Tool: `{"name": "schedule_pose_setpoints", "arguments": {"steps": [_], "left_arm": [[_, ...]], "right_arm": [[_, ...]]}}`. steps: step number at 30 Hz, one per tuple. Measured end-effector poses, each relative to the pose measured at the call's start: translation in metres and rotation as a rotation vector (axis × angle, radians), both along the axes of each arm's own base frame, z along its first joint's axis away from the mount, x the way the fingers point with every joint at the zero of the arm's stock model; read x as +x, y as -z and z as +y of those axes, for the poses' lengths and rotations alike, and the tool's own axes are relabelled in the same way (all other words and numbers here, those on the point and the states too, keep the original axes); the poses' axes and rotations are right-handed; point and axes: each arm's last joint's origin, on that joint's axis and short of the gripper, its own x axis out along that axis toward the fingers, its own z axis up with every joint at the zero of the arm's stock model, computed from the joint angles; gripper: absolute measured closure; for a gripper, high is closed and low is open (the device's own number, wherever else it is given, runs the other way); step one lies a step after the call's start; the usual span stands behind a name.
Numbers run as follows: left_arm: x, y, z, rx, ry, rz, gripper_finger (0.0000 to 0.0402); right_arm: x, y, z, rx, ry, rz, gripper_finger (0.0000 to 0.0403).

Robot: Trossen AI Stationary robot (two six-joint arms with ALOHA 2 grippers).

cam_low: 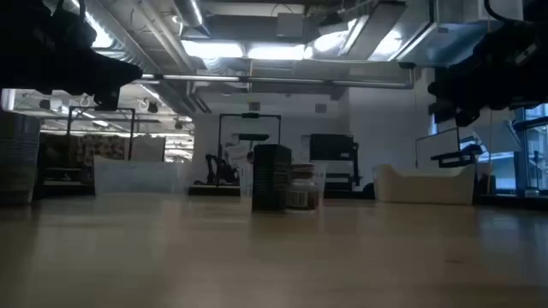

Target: Sort spices by type

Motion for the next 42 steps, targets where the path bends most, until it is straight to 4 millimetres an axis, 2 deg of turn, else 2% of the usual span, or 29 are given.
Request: {"name": "schedule_pose_setpoints", "arguments": {"steps": [42], "left_arm": [[0.0000, 0.0001, 0.0005, 0.026, -0.015, 0.002, 0.0384]], "right_arm": [[0.0000, 0.0001, 0.0000, 0.000, 0.000, 0.000, 0.0380]]}}
